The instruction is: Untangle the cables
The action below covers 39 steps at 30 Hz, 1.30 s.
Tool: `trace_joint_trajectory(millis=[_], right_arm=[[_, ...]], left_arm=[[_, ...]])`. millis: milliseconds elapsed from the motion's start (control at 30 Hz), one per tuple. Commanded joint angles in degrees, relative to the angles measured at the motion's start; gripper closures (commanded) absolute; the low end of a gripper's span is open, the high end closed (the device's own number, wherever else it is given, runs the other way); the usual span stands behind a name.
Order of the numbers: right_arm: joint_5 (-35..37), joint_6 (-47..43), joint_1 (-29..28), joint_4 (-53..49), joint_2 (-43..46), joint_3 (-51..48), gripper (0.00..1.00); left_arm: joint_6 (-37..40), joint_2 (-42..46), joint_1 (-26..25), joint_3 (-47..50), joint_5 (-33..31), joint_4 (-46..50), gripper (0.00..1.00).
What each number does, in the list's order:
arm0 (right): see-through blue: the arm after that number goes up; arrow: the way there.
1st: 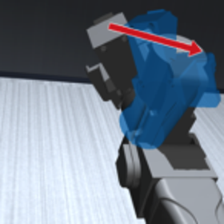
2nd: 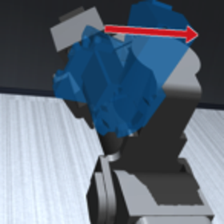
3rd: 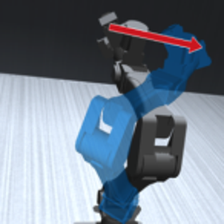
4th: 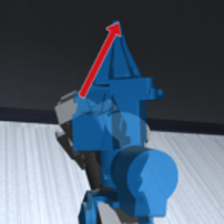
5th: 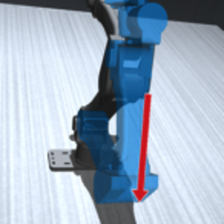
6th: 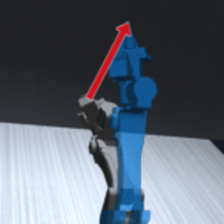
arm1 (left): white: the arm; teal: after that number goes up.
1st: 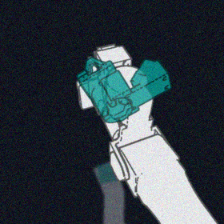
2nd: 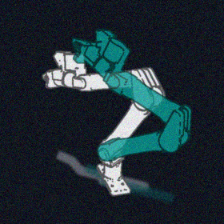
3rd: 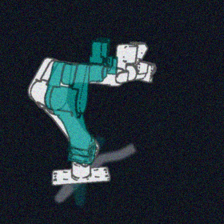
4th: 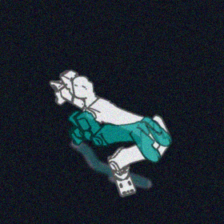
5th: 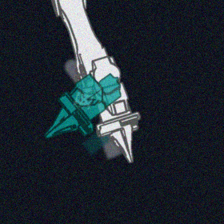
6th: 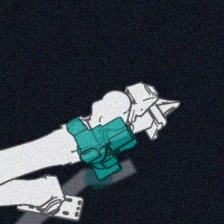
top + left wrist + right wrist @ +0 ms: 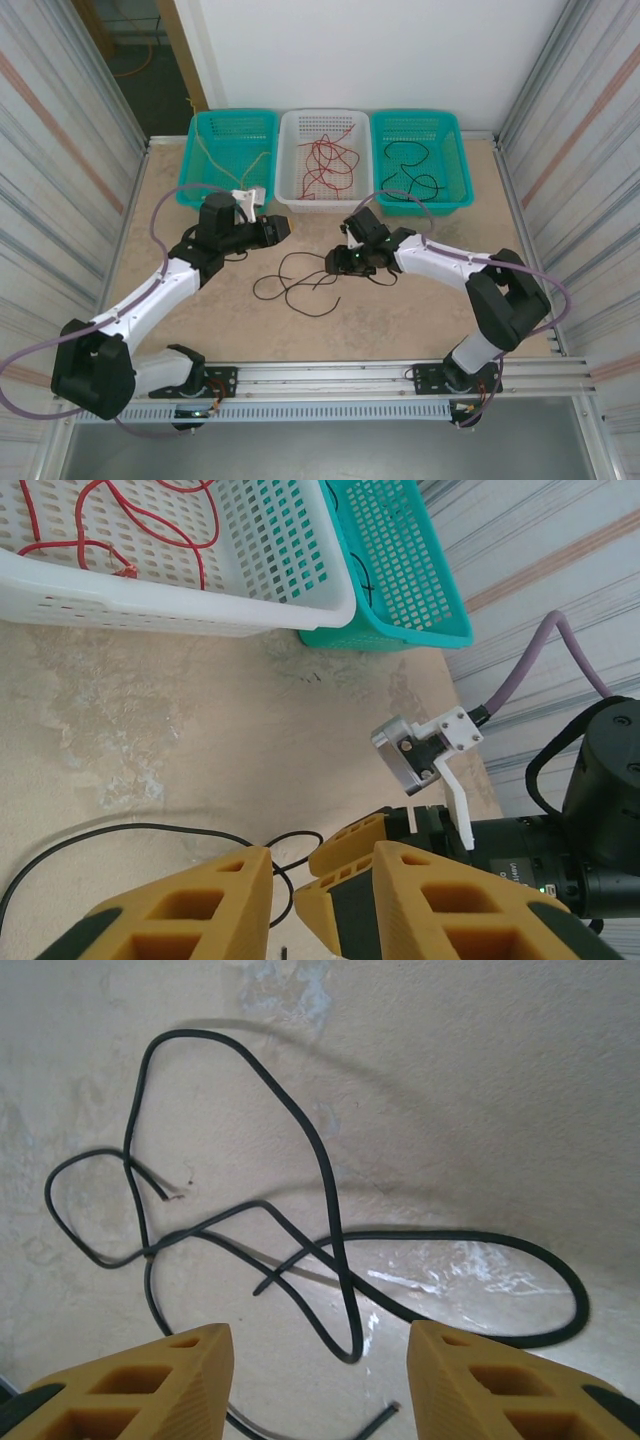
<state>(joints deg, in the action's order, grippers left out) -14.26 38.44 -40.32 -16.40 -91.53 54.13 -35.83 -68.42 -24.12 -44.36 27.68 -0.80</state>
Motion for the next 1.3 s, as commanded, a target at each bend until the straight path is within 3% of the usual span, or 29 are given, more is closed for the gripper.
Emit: trace_joint_trajectory(millis=[0, 100, 200, 300, 433, 900, 1267], right_arm=[[-1.79, 1.91, -0.93, 2.55, -2.60, 0.31, 0.54], [-1.08, 1.50, -2.06, 1.96, -4.43, 1.60, 0.61], [0.87, 0.95, -2.53, 0.56, -4.23, 2.62, 0.75], [2.78, -0.12, -2.58, -1.48, -2.19, 3.60, 0.88], [4.69, -2.65, -2.71, -4.75, 2.45, 5.22, 0.97], [10.77, -8.52, -5.30, -10.73, 18.38, 13.29, 1.00], [12.28, -10.44, -4.60, -8.67, 26.02, 16.93, 1.00]], left_arm=[[0.03, -0.57, -0.23, -1.43, 0.82, -0.10, 0.68], [0.24, -0.40, -0.23, -1.29, 0.62, 0.06, 0.68], [0.43, 0.11, -0.23, -1.16, 0.47, 0.42, 0.68], [1.08, 0.22, -0.23, -1.33, 0.37, 1.32, 0.68], [1.94, 0.05, -0.23, -1.79, 0.40, 2.19, 0.66], [9.38, -1.91, -1.71, -7.98, 0.49, 8.24, 0.40], [8.69, -2.23, -3.21, -7.19, -0.37, 7.13, 0.38]])
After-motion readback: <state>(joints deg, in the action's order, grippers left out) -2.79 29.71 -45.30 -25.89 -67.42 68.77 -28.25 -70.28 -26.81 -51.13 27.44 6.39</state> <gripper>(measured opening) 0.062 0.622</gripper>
